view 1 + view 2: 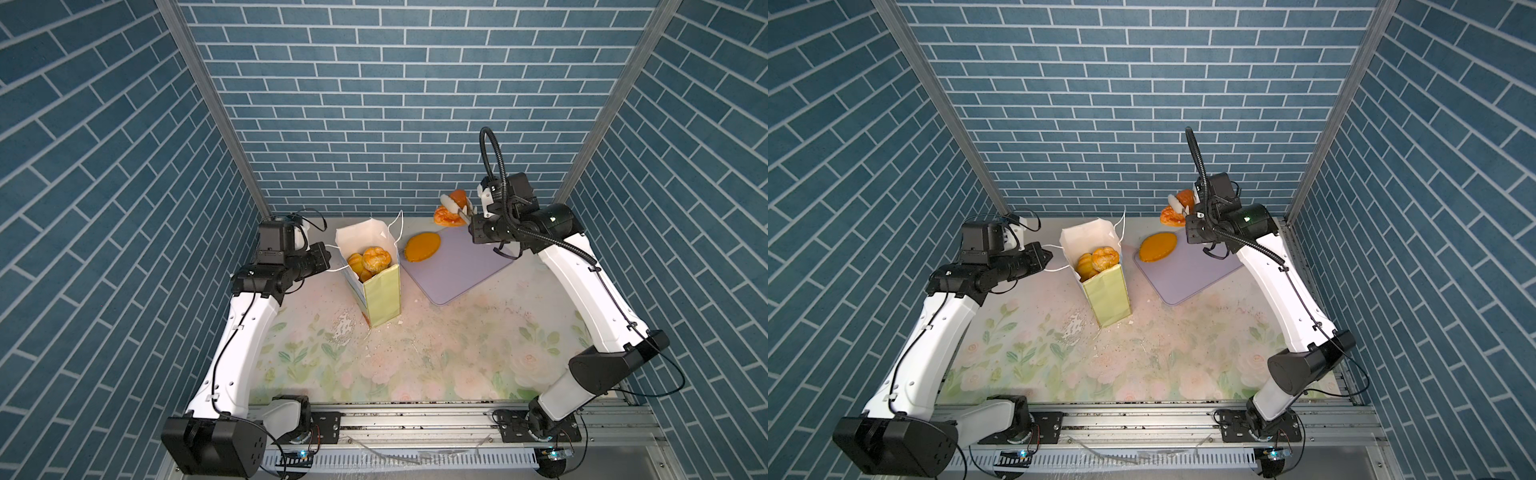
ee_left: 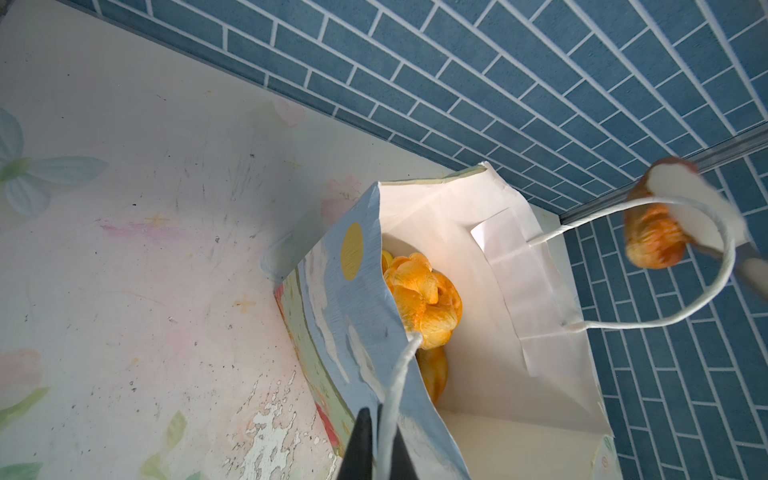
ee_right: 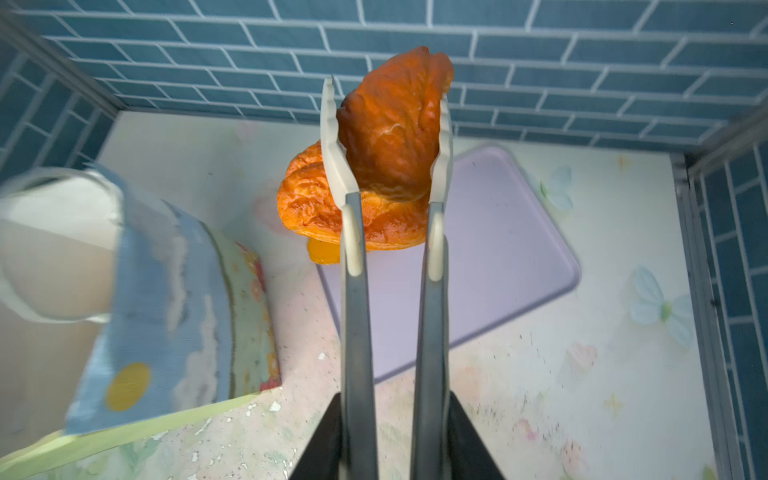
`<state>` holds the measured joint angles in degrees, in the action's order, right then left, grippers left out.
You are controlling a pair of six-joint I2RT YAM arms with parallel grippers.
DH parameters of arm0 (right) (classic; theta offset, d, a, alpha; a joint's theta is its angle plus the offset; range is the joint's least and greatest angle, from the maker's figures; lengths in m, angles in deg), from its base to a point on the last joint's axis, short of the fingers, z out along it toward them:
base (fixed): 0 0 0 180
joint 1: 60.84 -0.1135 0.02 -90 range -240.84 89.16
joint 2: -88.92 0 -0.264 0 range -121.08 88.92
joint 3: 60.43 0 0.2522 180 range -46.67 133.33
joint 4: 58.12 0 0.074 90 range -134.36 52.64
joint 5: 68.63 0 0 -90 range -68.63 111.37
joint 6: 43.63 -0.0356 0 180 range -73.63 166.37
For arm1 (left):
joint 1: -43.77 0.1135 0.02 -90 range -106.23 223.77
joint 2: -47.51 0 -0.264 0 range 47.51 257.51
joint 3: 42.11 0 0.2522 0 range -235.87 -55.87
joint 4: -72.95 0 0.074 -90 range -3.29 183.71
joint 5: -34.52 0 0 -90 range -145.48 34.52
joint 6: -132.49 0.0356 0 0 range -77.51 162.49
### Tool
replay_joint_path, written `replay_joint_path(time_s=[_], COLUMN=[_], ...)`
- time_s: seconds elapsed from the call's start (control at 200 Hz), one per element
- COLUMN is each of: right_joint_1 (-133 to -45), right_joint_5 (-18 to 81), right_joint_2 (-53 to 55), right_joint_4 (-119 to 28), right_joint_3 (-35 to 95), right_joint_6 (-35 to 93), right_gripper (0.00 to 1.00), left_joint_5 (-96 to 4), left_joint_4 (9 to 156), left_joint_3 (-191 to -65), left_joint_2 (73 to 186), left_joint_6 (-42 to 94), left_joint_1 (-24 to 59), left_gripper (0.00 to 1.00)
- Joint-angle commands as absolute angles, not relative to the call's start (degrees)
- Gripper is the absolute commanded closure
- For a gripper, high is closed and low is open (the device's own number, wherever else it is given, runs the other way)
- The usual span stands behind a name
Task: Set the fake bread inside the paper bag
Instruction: 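Lift the pastry and carry it over the bag opening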
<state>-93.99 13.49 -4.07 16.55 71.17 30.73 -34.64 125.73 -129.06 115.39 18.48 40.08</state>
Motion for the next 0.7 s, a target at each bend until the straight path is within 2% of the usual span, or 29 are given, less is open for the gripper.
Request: replay_joint_path(time_s=[0.0, 0.22, 0.335, 0.63, 0.695], right_joint_1=[-98.55, -108.64, -113.41, -117.7, -118.0], right_joint_5=[12.66, 16.61, 14.96, 11.04, 9.67], right_joint_2=[-3.36, -9.29, -13.47, -18.3, -18.35], right_joint_4=[13.35, 14.66, 16.82, 21.91, 21.88], right_joint_3=[77.41, 88.08, 91.48, 90.23, 89.24], right_joint_6=[37.93, 42.34, 45.21, 47.19, 47.03], right_gripper=[0.79, 0.79, 0.79, 0.79, 0.75], left_joint_5=[-33.92, -33.03, -32.8, -32.33, -32.35], left_joint_4=[124.69, 123.84, 123.88, 123.74, 123.57], left_joint_3=[-128.58, -128.68, -128.97, -128.8, -128.42], left_joint_2=[115.38, 115.65, 115.8, 115.46, 115.38], left_joint_6=[18.52, 17.83, 17.77, 17.92, 17.75], left_joint_1=[39.89, 39.81, 39.81, 39.82, 39.81], left_gripper=[0.92, 0.91, 0.92, 0.91, 0.91])
